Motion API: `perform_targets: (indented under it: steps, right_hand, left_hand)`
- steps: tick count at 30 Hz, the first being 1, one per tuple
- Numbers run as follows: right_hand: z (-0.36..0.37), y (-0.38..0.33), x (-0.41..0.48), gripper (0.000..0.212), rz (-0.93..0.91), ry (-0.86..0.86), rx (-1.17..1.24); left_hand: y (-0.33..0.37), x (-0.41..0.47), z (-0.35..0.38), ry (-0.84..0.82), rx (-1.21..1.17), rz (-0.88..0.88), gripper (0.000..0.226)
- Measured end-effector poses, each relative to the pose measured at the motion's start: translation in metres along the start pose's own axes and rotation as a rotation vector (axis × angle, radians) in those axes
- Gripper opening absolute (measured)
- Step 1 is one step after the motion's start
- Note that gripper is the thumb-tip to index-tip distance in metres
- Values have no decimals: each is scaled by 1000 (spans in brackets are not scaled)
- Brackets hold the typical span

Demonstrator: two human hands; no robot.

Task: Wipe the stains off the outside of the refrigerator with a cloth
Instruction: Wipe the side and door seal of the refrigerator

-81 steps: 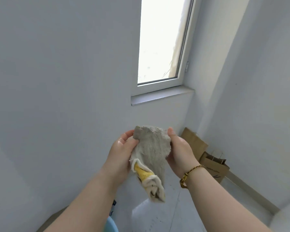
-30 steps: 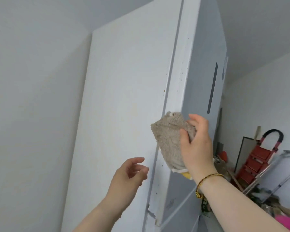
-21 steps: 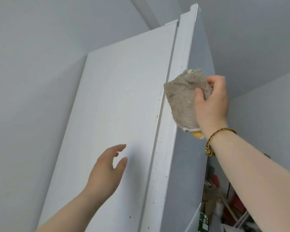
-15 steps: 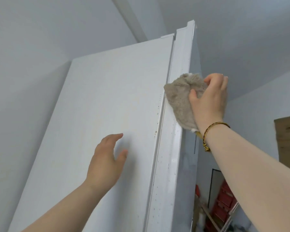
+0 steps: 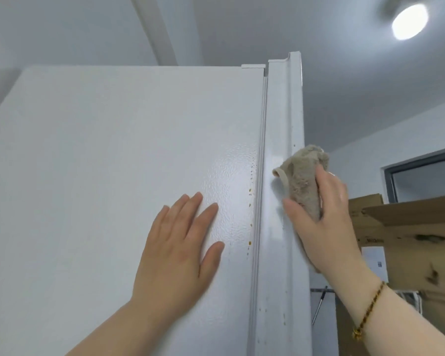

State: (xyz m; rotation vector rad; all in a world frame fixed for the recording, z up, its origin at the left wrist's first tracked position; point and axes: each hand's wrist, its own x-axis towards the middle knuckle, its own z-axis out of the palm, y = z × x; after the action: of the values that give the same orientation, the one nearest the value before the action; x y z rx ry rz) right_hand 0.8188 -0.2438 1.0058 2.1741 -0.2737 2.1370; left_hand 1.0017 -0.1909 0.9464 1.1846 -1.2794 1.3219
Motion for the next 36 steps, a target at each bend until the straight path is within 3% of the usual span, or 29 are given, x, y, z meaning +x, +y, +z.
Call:
perform_targets:
  steps: [6,12,15,19,23,26,30,33,36]
  right_hand:
    - [-9,-28,92,49,-278,-28,-637]
    - [-1,-47,146,48,-222,-231,-933]
    - [0,-43,113,45,-264,-266,-922]
    - [-13,-31,49,49,-564,-300,-838]
    - [-23,-36,93,38,-455,-403,-896]
    - [-9,-39,137,44,-377,-331,-927]
    - [2,-38,126,48,-265,-251,-823]
    - [-5,-26,82,45,-354,-283,-793]
    - [-14,-14,19,46,-557,-344,-751]
  left_hand:
    - [-1,-2,0,-8,8,-8,51]
    - [-2,-1,2,11,33,-11,52]
    - [-2,-1,2,23,28,-7,52]
    - [-2,-2,1,44,12,-5,51]
    - [-1,-2,1,45,9,-10,50]
    - [-2,-2,2,56,6,-3,51]
    - [-2,-2,4,90,-14,14,51]
    - [-2,-3,6,139,-24,25,42]
    - [-2,-4,8,161,-25,10,41]
